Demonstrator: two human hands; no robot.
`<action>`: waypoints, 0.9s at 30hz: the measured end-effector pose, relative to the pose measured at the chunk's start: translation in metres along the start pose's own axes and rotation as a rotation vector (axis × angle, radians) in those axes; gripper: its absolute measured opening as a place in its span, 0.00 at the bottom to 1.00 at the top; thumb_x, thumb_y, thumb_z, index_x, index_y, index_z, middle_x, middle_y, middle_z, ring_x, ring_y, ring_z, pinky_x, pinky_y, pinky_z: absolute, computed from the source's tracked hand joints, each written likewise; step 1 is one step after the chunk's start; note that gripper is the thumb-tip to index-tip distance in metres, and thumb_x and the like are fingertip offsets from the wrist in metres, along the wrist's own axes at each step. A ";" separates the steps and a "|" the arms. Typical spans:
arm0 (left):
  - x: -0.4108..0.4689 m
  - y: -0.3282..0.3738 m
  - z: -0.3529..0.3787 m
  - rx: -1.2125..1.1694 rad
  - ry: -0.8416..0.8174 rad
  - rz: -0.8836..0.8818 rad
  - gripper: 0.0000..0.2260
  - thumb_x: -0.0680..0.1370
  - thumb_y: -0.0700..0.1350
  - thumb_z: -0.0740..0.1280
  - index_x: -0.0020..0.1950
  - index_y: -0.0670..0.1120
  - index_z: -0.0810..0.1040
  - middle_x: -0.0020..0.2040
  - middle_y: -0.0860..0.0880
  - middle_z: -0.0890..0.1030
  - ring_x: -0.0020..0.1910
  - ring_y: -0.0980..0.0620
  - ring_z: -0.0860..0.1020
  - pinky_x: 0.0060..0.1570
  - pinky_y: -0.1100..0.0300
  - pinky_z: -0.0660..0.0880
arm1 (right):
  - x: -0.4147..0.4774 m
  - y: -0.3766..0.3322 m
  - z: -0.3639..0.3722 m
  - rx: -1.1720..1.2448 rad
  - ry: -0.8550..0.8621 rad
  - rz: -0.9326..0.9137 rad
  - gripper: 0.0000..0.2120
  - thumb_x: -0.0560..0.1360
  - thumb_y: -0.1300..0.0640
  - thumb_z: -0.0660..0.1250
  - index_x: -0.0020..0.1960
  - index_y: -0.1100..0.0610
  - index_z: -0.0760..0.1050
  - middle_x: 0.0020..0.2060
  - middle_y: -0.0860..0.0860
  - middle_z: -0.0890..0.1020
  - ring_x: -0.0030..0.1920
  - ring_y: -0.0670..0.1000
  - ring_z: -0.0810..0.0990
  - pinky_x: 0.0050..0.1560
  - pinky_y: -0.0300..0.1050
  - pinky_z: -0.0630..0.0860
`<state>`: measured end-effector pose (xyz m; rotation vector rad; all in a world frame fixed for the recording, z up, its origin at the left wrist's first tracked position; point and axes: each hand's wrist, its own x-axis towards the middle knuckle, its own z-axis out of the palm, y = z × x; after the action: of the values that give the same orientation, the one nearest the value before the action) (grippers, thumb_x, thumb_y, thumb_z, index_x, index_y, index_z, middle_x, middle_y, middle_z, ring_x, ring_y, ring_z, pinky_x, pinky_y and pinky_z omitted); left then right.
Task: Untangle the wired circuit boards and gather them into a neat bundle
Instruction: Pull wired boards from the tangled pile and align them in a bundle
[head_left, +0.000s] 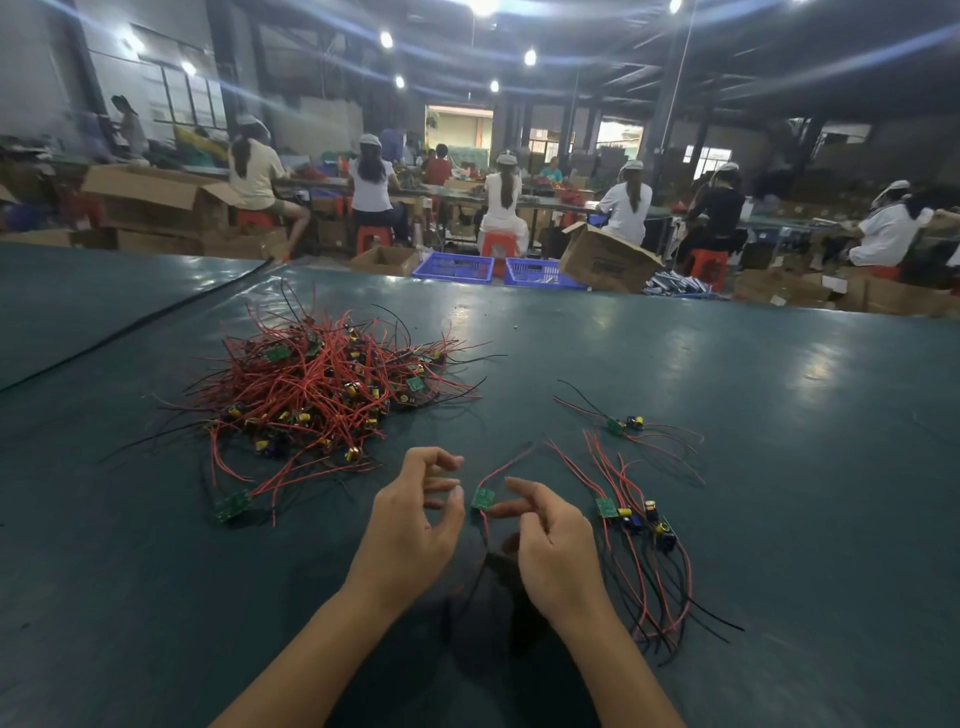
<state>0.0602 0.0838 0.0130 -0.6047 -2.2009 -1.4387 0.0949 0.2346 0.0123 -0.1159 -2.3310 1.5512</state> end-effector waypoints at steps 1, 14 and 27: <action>-0.001 -0.002 0.001 -0.005 -0.042 -0.014 0.15 0.77 0.36 0.67 0.51 0.57 0.71 0.50 0.57 0.81 0.49 0.63 0.80 0.48 0.71 0.75 | 0.000 0.001 -0.002 -0.064 -0.021 -0.047 0.22 0.74 0.71 0.58 0.59 0.52 0.78 0.41 0.43 0.84 0.34 0.41 0.78 0.37 0.35 0.75; -0.007 -0.017 0.005 0.121 -0.184 -0.125 0.21 0.77 0.32 0.60 0.51 0.61 0.68 0.51 0.56 0.79 0.50 0.63 0.78 0.49 0.73 0.72 | 0.000 0.014 0.002 -0.364 -0.089 -0.313 0.08 0.78 0.58 0.66 0.50 0.58 0.84 0.45 0.49 0.84 0.46 0.50 0.79 0.48 0.47 0.77; -0.003 0.010 0.000 0.027 0.018 0.185 0.06 0.76 0.52 0.68 0.52 0.53 0.79 0.46 0.60 0.81 0.47 0.59 0.79 0.50 0.55 0.76 | -0.003 -0.029 -0.013 1.093 -0.067 0.287 0.10 0.69 0.62 0.71 0.50 0.63 0.82 0.45 0.63 0.85 0.39 0.55 0.86 0.32 0.41 0.81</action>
<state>0.0683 0.0865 0.0184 -0.7613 -2.0869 -1.3123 0.1051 0.2337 0.0427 -0.1247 -1.2366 2.7466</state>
